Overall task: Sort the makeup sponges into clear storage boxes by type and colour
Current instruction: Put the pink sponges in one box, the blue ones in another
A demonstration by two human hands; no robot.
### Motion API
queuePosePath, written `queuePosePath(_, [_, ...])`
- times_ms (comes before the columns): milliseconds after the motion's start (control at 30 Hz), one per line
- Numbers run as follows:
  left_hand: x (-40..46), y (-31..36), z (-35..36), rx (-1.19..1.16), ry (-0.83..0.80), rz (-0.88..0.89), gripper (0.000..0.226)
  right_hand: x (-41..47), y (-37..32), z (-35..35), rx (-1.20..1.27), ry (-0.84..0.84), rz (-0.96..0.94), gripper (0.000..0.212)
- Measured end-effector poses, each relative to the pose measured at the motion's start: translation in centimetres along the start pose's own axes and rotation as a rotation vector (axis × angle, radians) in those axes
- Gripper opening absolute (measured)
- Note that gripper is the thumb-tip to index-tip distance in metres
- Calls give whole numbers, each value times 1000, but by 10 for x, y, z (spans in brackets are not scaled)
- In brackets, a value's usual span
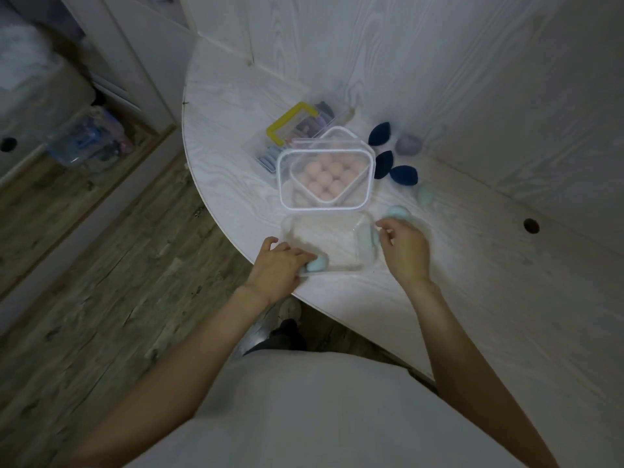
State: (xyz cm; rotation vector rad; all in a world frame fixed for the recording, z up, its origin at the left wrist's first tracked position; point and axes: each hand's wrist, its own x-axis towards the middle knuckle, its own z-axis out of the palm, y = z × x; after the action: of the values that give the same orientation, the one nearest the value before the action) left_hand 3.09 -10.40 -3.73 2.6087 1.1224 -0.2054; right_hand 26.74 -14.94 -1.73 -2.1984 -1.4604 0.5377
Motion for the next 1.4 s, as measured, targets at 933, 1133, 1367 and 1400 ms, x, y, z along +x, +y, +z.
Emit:
queuePosePath(933, [3, 11, 4, -247, -116, 73, 53, -6, -39, 29, -263, -488, -272, 14])
queuePosePath(1133, [7, 16, 3, -195, -104, 138, 48, -9, -32, 11, -55, -468, -227, 17])
queuePosePath(1367, [8, 14, 10, -200, -43, 157, 49, 28, 28, -18, -8, 74, 35, 24])
queuePosePath(1400, [9, 14, 11, -193, -28, 169, 50, 38, 36, -15, -74, 28, 54, 31])
